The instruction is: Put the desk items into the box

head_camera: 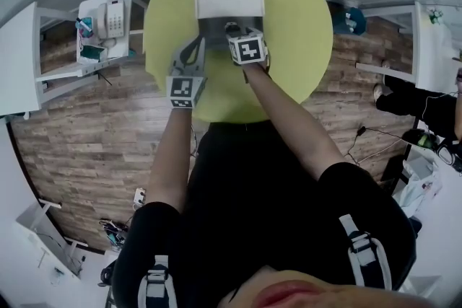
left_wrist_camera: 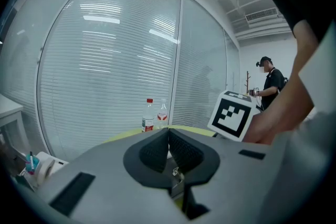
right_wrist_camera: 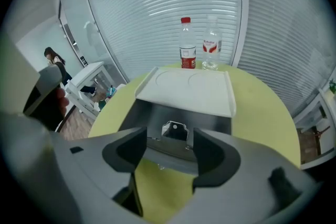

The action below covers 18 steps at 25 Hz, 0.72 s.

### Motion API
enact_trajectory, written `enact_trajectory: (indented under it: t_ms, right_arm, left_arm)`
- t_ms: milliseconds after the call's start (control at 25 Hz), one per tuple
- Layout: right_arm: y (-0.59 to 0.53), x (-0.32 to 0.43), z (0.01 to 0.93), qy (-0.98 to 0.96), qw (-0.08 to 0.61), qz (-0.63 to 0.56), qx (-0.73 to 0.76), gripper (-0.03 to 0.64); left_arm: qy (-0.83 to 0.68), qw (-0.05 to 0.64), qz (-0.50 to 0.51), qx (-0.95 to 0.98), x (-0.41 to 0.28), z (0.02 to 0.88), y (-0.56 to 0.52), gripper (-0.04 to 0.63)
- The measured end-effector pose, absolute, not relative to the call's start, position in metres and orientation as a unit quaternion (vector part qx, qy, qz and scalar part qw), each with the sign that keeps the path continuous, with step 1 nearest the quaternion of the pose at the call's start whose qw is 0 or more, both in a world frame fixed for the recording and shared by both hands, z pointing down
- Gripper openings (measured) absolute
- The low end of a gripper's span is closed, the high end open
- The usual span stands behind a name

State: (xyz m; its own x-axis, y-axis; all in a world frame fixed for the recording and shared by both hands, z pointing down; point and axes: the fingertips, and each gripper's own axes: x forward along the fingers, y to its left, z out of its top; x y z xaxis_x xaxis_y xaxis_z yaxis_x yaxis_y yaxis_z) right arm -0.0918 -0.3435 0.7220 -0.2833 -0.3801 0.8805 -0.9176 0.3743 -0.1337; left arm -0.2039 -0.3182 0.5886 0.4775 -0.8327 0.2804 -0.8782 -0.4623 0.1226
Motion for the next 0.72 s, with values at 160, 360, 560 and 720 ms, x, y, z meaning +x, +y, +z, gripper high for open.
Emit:
enact_trajectory:
  t_ms: [160, 360, 560, 720]
  right_arm:
    - [-0.332, -0.088, 0.697, -0.740, 0.380, 0.324, 0.450, 0.278]
    - [-0.314, -0.079, 0.668, -0.752, 0.353, 0.321, 0.454, 0.278]
    - [-0.297, -0.083, 0.641, -0.775, 0.330, 0.313, 0.439, 0.262]
    - [-0.287, -0.091, 0.606, -0.818, 0.302, 0.273, 0.406, 0.241]
  left_arm:
    - [-0.499, 0.122, 0.093, 0.853, -0.206, 0.580, -0.307, 0.012]
    - [-0.492, 0.117, 0.093, 0.858, -0.201, 0.566, -0.292, 0.012]
    - [-0.495, 0.113, 0.086, 0.857, -0.195, 0.549, -0.279, 0.012]
    - [-0.508, 0.123, 0.067, 0.850, -0.194, 0.528, -0.267, 0.012]
